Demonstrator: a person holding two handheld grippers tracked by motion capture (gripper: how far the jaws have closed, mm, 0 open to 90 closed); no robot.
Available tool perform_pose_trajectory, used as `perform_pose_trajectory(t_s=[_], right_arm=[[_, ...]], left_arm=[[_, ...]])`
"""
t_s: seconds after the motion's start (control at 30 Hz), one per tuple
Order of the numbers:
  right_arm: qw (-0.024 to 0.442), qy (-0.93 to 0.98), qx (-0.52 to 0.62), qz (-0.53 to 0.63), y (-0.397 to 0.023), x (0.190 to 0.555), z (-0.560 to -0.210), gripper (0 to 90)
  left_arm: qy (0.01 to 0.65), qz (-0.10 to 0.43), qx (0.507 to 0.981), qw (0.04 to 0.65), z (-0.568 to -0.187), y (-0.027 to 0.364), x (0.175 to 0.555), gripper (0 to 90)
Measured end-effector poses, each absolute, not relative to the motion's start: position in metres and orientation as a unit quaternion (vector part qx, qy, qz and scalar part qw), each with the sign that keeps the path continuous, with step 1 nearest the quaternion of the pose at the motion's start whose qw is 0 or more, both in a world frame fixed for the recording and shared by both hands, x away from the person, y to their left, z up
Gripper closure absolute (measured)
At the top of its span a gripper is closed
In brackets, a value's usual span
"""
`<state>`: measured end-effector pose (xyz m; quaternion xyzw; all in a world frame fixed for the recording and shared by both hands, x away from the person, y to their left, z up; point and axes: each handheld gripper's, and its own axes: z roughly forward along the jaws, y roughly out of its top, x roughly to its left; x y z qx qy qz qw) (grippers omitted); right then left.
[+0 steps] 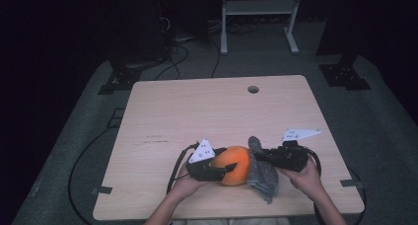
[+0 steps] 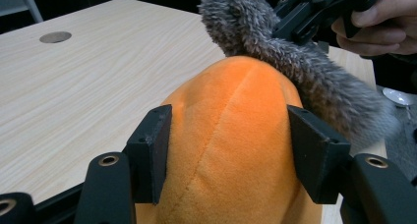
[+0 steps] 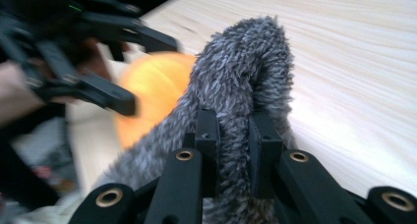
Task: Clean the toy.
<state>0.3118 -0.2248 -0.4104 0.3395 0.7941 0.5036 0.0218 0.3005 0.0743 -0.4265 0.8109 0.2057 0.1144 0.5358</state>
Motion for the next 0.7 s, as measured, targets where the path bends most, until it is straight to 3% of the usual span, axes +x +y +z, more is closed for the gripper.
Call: perform_pose_trajectory(t_s=[0.17,0.3,0.47,0.57,0.7], right_arm=[[0.039,0.789,0.316,0.526,-0.221,0.299,-0.389,77.3],[0.057,0.814,0.301,0.493,-0.206,0.298,-0.396,76.9],[0.047,0.804,0.331,0.492,-0.223,0.306,-0.405,76.9],[0.034,0.801,0.335,0.495,-0.228,0.308,-0.41,77.0],[0.035,0.8,0.334,0.497,-0.224,0.305,-0.401,77.6]], left_arm=[[0.204,0.111,0.81,0.538,-0.428,0.071,0.3,34.9],[0.196,0.098,0.813,0.539,-0.425,0.076,0.303,21.1],[0.215,0.052,0.819,0.53,-0.432,0.087,0.314,10.7],[0.213,0.034,0.821,0.529,-0.439,0.084,0.316,12.8],[0.202,0.063,0.825,0.524,-0.438,0.077,0.31,27.3]])
